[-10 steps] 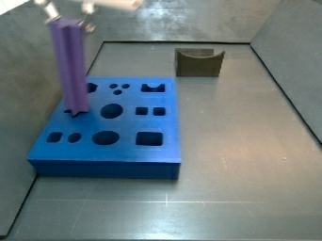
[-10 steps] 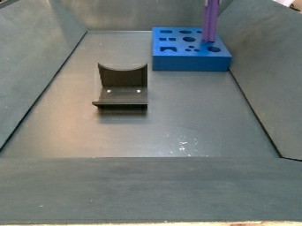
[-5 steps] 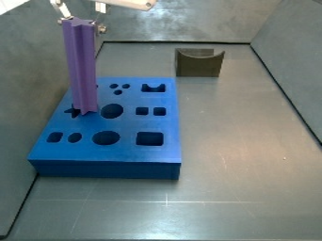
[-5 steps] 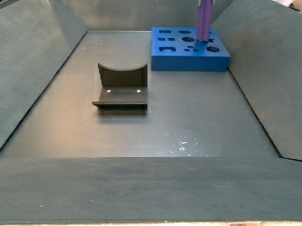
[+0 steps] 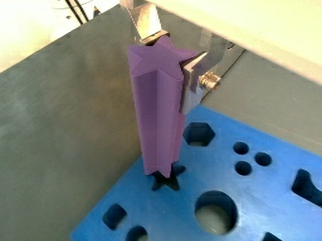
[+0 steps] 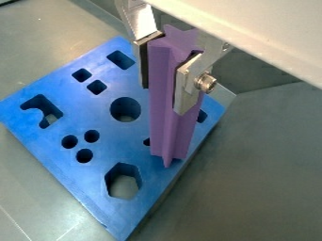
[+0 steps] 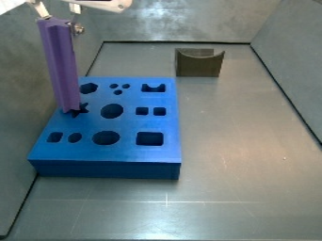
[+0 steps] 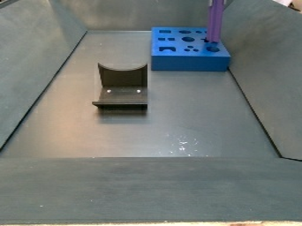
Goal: Pick up the star object. Move up. Move to above the board. Insert the star object.
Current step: Insert the star object.
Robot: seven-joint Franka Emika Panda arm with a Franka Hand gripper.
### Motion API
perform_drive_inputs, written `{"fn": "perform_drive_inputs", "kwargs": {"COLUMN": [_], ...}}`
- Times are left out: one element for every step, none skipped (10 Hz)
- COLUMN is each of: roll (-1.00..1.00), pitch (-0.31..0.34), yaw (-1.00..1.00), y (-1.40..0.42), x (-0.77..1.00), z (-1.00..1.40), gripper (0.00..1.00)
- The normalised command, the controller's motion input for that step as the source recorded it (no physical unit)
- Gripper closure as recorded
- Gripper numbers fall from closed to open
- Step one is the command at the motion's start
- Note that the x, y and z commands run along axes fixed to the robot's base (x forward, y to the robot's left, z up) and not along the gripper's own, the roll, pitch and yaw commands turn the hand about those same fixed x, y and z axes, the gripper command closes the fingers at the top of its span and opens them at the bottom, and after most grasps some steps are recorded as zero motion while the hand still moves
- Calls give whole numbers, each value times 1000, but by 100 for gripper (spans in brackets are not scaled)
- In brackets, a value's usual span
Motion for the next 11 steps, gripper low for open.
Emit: {"fn": "perform_drive_inputs", "kwargs": {"roll": [24,36,0,-86,-76,-87,-34,-126,-103,-89,-193], "pitch": [44,123,169,146,0,0,0,-29,-50,-36,-151], "yaw": [-14,-94,60,557,500,549,0,300,154,40,-89], "y": [-69,-291,-391,0,111,203,43,234,211,63,0], "x": [263,546,311,46,-149,-166,0,0,-71,-20,414], "z": [-51,-257,-391,-403,-89,-69,0,0,0,0,0], "gripper": [100,100,100,100,100,100,100,100,100,100,100]}}
